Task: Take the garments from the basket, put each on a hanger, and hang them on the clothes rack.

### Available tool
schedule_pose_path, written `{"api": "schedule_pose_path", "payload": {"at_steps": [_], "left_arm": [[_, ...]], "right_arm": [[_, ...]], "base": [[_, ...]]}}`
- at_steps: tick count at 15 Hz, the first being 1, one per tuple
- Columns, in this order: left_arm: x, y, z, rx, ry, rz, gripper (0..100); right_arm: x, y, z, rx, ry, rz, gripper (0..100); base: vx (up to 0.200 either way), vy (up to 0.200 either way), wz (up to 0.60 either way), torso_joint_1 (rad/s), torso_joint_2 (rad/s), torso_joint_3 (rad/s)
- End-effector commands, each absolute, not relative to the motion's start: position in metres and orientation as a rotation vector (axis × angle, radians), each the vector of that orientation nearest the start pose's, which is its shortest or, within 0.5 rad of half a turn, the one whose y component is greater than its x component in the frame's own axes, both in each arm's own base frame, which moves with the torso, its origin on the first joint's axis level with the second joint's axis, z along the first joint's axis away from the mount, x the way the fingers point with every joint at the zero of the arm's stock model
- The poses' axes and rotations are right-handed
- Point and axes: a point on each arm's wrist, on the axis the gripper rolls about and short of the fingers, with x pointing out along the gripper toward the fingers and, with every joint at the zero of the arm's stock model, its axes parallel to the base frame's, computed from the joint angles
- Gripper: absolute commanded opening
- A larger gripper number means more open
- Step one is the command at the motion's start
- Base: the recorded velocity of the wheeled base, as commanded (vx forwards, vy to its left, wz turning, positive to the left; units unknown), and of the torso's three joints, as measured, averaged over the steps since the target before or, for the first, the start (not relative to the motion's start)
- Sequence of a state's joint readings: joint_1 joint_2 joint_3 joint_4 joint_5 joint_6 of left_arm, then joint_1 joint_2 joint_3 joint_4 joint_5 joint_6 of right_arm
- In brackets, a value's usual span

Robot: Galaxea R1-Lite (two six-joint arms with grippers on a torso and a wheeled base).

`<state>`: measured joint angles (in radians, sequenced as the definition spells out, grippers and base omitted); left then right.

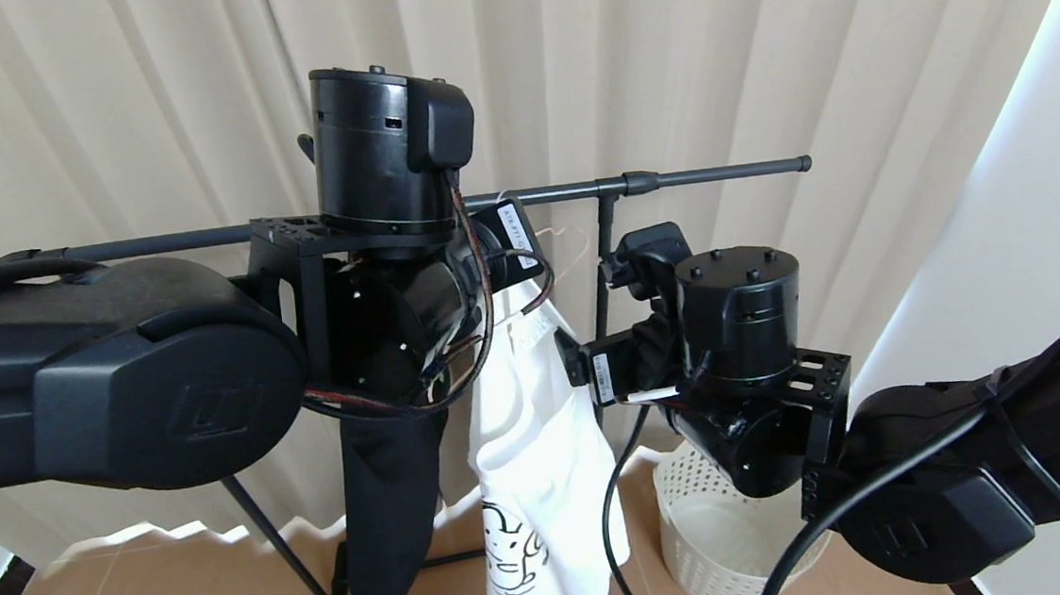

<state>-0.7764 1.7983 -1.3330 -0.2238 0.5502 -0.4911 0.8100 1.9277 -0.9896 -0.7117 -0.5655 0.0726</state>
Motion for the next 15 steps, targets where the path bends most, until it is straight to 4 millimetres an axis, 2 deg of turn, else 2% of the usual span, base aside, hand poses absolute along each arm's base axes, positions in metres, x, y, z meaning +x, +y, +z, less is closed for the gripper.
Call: {"api": "schedule_pose_path", "payload": {"at_steps": [1,5,8,12,15], "left_arm": [[0.259,-0.236,0.262,-0.346,0.231,-0.171,0],[0.259,-0.233,0.265,-0.351,0.223,-0.167,0],[0.258,-0.232,0.266,-0.353,0.221,-0.169,0],[0.258,-0.233,0.266,-0.352,0.223,-0.171,0],[0.257,-0.234,0.264,-0.347,0.228,-0.172,0]], "right_arm": [[0.258,0.246,0.162,-0.103,0.192,0.235,100],[0.244,0.229,0.145,-0.248,0.253,0.349,100],[0.244,0.222,0.134,-0.322,0.282,0.352,100],[0.252,0.231,0.126,-0.300,0.255,0.363,100],[0.260,0.241,0.111,-0.284,0.225,0.365,100]], "base": [[0.000,0.000,0.00,0.000,0.00,0.000],[0.000,0.000,0.00,0.000,0.00,0.000],[0.000,0.000,0.00,0.000,0.00,0.000],[0.000,0.000,0.00,0.000,0.00,0.000],[0.000,0.000,0.00,0.000,0.00,0.000]]}}
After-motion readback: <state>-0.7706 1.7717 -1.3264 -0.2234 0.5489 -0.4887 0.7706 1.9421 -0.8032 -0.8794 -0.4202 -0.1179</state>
